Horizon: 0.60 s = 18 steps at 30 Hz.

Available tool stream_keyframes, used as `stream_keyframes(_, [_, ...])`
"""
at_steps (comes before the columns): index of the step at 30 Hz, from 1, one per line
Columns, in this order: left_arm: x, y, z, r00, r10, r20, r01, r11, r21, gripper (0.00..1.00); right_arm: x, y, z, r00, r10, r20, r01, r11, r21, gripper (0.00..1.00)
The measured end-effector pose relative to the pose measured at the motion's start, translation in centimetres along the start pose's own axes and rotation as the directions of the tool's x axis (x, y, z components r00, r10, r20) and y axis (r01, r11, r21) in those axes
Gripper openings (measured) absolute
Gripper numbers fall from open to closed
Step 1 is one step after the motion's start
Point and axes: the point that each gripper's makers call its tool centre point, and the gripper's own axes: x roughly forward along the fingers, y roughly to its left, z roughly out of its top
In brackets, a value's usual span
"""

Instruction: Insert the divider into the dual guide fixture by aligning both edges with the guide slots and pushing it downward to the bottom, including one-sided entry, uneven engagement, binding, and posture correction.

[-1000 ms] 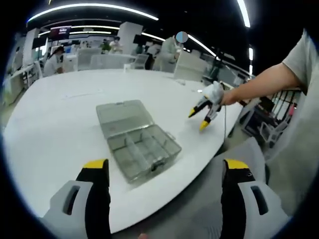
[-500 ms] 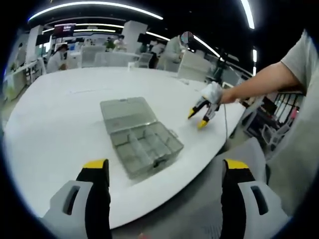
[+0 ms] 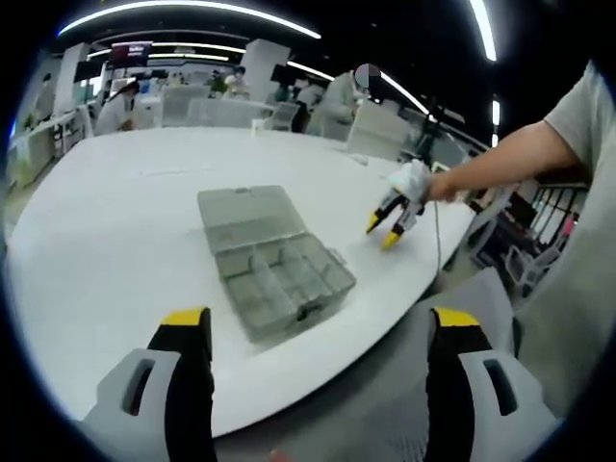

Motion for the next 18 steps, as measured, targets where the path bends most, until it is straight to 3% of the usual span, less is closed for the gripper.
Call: stream_keyframes(18, [-0.78,0.16,-0.10,1.000,-0.001,0.021,0.002,1.000,-0.020,0.89,0.19,0.48,0.35,0.995,-0.026,-0.098,0.032,0.997,0.064,0.27])
